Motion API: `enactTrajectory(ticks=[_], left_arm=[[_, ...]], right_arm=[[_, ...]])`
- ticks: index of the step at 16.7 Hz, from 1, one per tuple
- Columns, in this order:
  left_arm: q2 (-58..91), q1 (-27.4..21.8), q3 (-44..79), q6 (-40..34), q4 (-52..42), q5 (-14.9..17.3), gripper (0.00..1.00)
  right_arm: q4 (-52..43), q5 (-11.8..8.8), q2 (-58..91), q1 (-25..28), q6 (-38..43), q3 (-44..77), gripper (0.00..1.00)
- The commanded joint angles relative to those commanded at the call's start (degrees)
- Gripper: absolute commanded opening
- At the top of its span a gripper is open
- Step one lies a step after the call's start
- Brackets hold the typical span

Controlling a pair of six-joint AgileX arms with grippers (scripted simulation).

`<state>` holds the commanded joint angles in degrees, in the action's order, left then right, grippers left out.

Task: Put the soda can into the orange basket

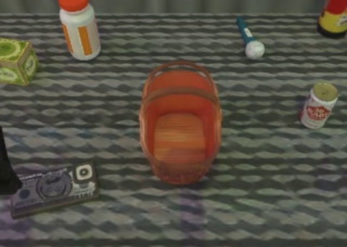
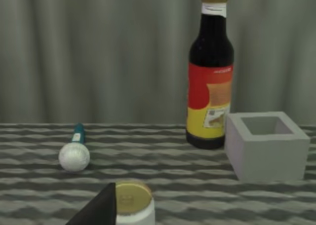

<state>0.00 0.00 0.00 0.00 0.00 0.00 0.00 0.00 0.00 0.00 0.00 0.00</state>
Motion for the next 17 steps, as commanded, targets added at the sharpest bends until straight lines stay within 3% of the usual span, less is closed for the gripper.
enactTrajectory(ticks=[4,8,17], left_arm=[[0.0,0.0,0.0,0.0,0.0,0.0,1.0],[0.0,0.0,0.0,0.0,0.0,0.0,1.0],[0.0,0.0,0.0,0.0,0.0,0.0,1.0]], right_arm=[[-1.19,-0.21,1.74,0.35,-0.65,1.73,1.0],[-7.99,-0.75,12.54,1.68,-4.25,11.97,1.0],[-35.48,-0.25,63.37,4.21,-18.24,54.17,1.0]])
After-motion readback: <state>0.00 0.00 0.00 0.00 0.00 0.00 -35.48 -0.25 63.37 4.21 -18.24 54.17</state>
